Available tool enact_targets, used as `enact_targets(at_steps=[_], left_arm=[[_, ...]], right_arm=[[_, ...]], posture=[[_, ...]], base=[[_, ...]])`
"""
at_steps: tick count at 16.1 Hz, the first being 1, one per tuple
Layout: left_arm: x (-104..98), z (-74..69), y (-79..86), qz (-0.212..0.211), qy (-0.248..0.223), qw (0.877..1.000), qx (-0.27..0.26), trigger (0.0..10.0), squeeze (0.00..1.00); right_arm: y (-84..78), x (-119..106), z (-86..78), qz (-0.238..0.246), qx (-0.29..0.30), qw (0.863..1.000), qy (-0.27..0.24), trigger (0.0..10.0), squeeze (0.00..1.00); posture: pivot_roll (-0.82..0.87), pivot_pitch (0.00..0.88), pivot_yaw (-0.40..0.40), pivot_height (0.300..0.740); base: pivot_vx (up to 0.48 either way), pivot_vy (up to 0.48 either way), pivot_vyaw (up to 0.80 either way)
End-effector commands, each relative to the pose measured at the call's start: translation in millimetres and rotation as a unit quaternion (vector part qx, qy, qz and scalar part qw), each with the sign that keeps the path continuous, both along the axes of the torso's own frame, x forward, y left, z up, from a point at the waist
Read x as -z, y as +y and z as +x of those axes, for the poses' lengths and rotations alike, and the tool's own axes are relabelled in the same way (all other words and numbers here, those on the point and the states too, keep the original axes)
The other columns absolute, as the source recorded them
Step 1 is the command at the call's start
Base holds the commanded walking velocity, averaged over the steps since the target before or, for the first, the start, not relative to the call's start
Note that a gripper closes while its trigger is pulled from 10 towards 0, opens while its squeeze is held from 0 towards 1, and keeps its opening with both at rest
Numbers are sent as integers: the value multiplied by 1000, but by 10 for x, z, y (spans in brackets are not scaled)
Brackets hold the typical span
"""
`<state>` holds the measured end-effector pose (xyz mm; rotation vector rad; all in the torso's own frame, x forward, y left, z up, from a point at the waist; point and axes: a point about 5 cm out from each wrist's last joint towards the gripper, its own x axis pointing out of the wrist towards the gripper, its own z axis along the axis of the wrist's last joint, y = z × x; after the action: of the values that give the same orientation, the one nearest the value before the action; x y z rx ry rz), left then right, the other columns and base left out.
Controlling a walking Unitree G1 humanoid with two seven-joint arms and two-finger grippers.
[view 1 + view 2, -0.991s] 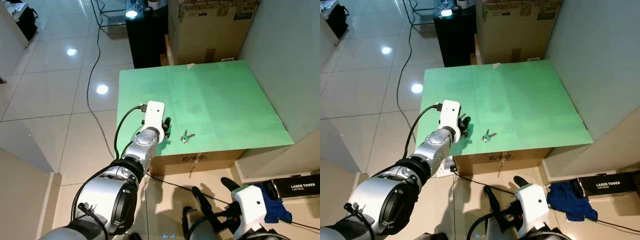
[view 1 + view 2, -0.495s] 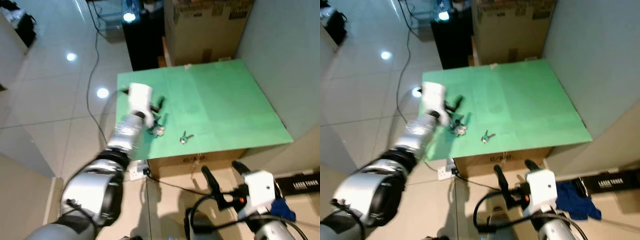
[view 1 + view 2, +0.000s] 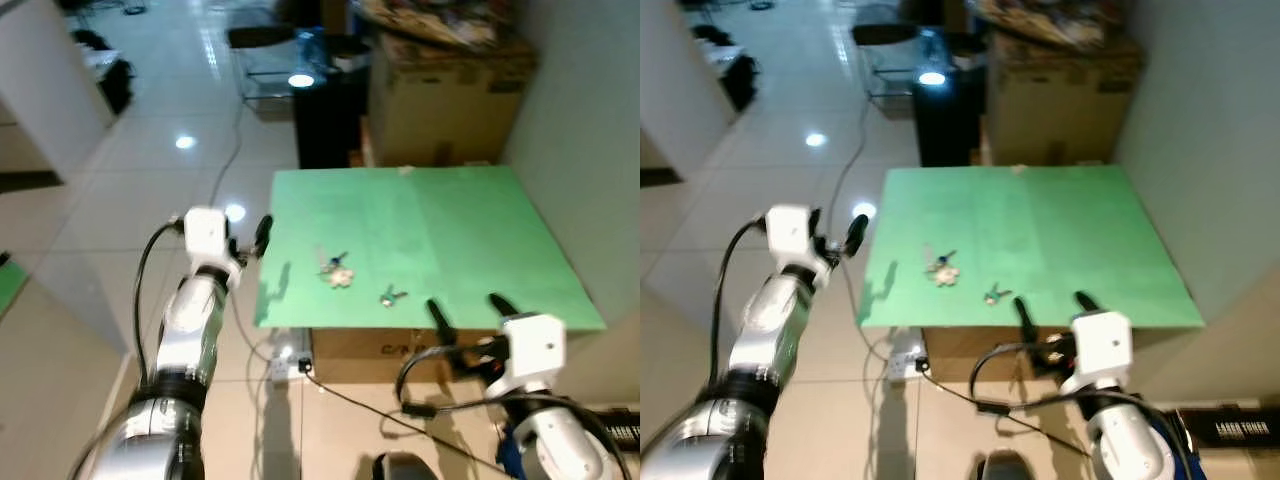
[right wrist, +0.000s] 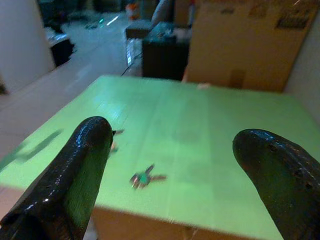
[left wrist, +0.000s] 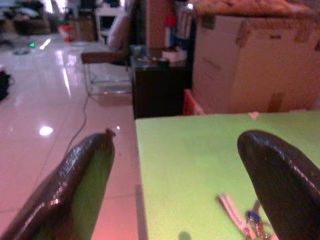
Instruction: Hang keys on a hook
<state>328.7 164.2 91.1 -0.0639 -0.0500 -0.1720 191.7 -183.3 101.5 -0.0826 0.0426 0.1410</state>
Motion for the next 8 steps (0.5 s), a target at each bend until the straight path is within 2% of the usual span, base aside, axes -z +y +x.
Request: enact_targets(at_steps=[1,2,4,5,6,8], left_arm=[[-83,-52,-70,-1,-24,1000,19,10000,1000],[-113,-323,-104,1,-64,997,36,10000,1000],[-92,-560,-98,2,-72,996,53,10000,1000],[-29,-698,-104,28,-60,995,77,10000,1000],[28,-801,-96,41,-46,994,92,10000,1000],[43,-912,-142,39,-43,992,110,10000,992]], right_arm=[[-52,-13,24,3,20,1000,-14,10000,980],[-132,-57,27,2,52,998,-36,10000,976],[-164,-69,4,-4,62,997,-45,10000,980],[-168,-57,-18,-5,63,997,-45,10000,976],[-164,-37,-34,-5,64,997,-44,10000,980],[-152,-10,-44,-5,64,997,-43,10000,976]], posture=[[-211,0,73,740],[-195,0,69,740],[-191,0,69,740],[-190,0,70,740],[-195,0,72,740],[-195,0,72,740]], base=[[0,0,0],[0,0,0],[0,0,0],[0,0,0],[0,0,0],[0,0,0]])
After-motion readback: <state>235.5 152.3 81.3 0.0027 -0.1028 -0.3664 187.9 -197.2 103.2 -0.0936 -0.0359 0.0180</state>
